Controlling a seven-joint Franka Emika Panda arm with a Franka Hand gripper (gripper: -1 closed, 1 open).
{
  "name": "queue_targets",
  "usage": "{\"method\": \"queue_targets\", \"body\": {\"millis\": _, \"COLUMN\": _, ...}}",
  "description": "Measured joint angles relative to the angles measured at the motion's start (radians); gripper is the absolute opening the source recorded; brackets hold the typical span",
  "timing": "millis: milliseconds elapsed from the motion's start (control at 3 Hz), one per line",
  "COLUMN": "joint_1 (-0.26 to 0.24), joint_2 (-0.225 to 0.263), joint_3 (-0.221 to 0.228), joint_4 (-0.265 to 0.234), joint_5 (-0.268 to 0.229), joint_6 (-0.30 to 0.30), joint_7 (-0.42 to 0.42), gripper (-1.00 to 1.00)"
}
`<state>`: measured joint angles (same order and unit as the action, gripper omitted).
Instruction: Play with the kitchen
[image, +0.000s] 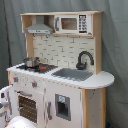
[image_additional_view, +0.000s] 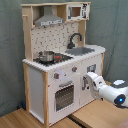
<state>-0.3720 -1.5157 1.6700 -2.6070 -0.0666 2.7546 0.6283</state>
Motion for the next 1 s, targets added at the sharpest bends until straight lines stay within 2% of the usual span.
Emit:
{"method": "queue_targets", "body": {"millis": 667, "joint_1": -0.08, "joint_2": -0.006, "joint_3": 0.015, "joint_4": -0.002, "joint_5": -0.007, "joint_6": 0.085, "joint_7": 0.206, "gripper": 1.0}}
{"method": "queue_targets", "body": {"millis": 1000, "joint_1": -0.134, "joint_2": -0.008, "joint_3": 0.015, "joint_4": 0.003, "joint_5": -0.007, "joint_6": 0.153, "joint_7": 0.276, "gripper": 1.0}}
